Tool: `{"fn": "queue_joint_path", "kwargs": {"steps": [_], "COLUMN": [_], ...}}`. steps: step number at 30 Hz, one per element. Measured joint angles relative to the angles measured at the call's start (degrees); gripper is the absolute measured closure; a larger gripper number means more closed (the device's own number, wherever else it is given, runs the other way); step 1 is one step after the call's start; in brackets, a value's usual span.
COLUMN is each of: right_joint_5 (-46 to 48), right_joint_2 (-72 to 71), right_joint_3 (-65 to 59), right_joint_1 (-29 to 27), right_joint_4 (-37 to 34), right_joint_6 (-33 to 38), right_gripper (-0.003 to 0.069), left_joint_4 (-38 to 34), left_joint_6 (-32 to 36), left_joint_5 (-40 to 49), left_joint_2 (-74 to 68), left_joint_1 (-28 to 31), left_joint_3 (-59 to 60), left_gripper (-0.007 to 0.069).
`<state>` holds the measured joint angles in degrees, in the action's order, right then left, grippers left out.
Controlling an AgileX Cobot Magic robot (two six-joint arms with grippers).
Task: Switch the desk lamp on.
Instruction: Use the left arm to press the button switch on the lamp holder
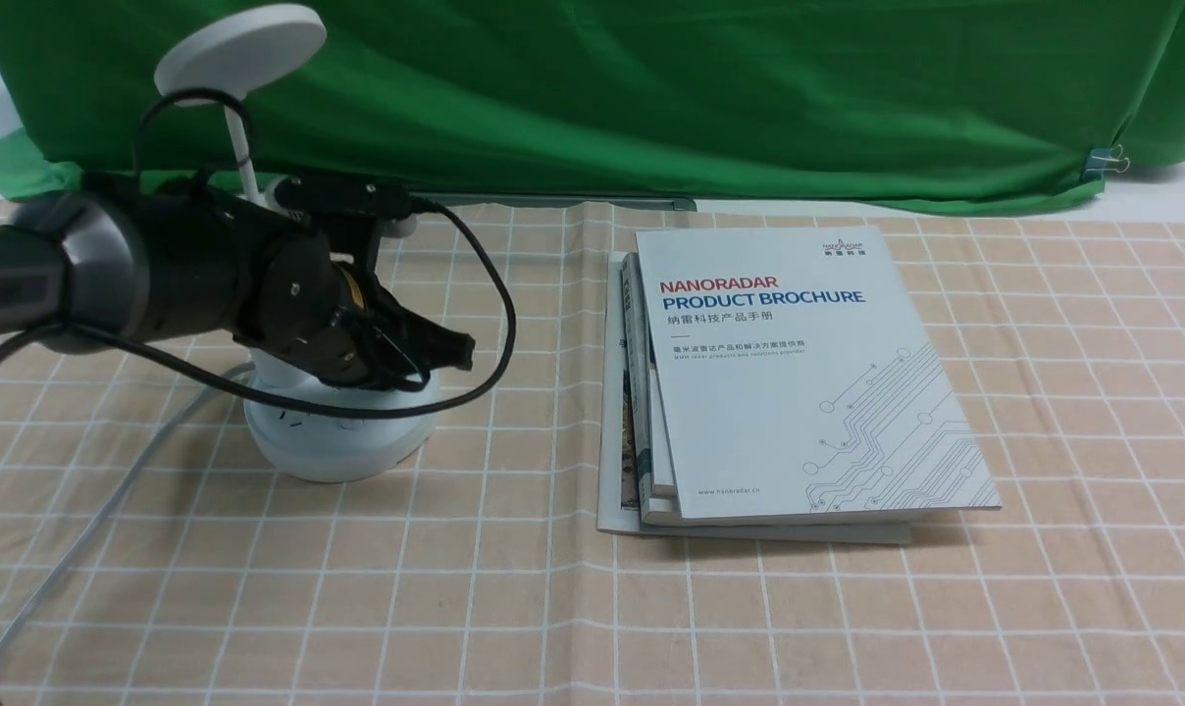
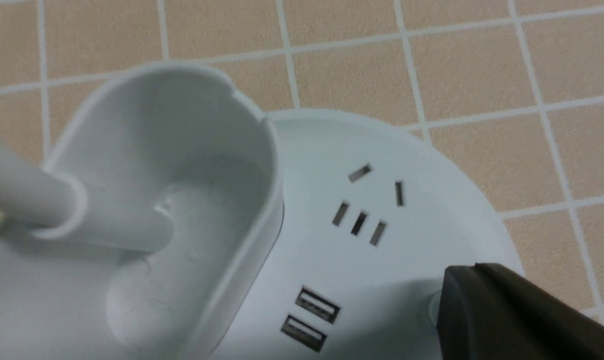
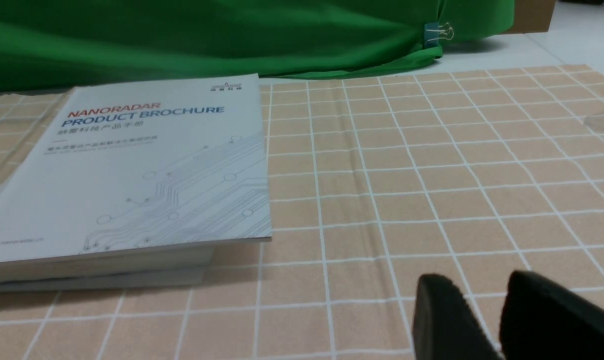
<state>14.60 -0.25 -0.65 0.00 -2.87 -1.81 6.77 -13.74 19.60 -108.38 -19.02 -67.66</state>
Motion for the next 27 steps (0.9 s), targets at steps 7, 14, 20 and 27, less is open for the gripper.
{"fn": "queue_joint_path", "kwargs": {"steps": [7,14,20,27], "right_joint_5": [0.0,0.0,0.0,0.0], "right_joint_2": [0.0,0.0,0.0,0.0], "right_joint_3": [0.0,0.0,0.0,0.0], "right_joint_1": [0.0,0.0,0.0,0.0], "right_joint_4": [0.0,0.0,0.0,0.0], "right_joint_6": [0.0,0.0,0.0,0.0], "right_gripper": [0.0419,0.0419,0.0419,0.0419], "left_joint_4": [-0.1,-1.8,-8.1,-28.1], "left_joint_6": [-0.1,-0.1,3.9,22.9], "left_joint_5": [0.3,1.8,4.8,6.7], "left_joint_2": [-0.8,1.1,8.7,19.4], "left_joint_1": [0.0,0.0,0.0,-3.4], "left_joint_3": [-0.7,-0.5,-0.2,13.3], "left_gripper": [0.0623,0.0623,0.0623,0.0623]}}
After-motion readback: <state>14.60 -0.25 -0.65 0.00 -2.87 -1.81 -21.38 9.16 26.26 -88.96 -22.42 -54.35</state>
